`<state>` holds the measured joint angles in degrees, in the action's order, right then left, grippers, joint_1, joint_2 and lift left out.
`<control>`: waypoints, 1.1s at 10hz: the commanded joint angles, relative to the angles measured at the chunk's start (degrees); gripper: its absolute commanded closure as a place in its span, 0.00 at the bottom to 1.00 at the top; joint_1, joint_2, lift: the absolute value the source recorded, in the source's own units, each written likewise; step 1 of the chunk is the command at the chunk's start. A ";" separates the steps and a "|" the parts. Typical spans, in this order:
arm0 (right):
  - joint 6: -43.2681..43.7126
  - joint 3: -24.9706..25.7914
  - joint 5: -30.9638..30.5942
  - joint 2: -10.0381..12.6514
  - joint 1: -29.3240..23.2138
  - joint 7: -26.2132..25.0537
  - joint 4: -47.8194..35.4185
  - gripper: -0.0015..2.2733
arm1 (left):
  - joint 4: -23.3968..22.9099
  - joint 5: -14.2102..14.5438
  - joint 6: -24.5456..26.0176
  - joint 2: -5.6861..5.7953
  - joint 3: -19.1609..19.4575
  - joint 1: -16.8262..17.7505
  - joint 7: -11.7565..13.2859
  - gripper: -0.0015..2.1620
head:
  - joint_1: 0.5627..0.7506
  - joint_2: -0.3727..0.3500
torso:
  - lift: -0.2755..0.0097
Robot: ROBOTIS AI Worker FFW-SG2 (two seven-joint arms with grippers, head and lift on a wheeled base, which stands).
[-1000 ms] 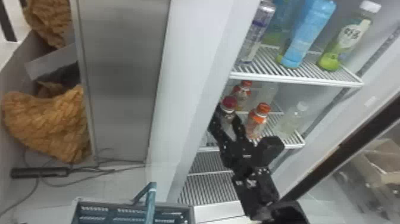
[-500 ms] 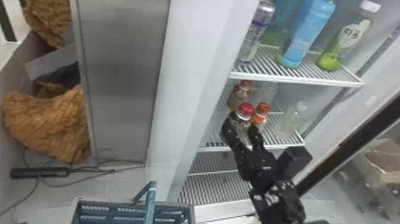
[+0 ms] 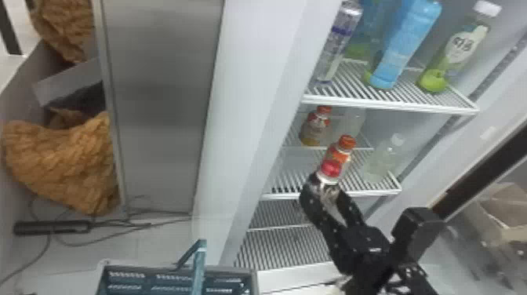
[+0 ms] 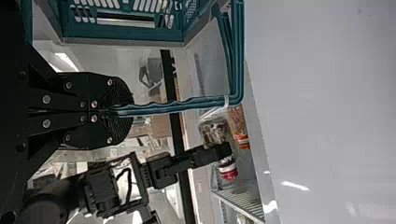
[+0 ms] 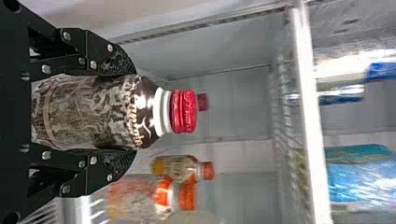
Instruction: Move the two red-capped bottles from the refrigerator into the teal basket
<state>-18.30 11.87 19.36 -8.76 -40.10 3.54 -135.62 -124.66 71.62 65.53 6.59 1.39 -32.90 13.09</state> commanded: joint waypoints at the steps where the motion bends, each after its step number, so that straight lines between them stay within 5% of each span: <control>1: -15.59 2.19 0.18 0.33 -2.93 1.99 -7.47 0.39 | 0.00 -0.09 0.00 0.00 0.10 0.00 -0.08 0.54 | 0.70 0.03 | 0.18; 4: -40.34 2.99 0.07 -0.38 -4.05 6.30 -15.76 0.39 | 0.00 0.02 -0.14 -0.08 0.21 -0.14 -0.08 0.54 | 0.70 0.03 | 0.18; 8: -57.22 1.62 -0.05 -1.52 -1.10 9.29 -18.29 0.39 | -0.14 0.13 -0.42 0.00 -0.02 -0.14 0.01 0.54 | 0.70 0.03 | 0.18; 11: -62.00 -1.70 2.70 -2.66 0.31 9.99 -19.00 0.39 | 0.00 0.13 -0.70 -0.08 0.10 -0.28 0.01 0.54 | 0.70 0.03 | 0.18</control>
<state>-79.73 10.90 21.22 -11.19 -39.93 13.54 -154.35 -124.67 71.75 64.86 6.53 1.41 -33.18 13.10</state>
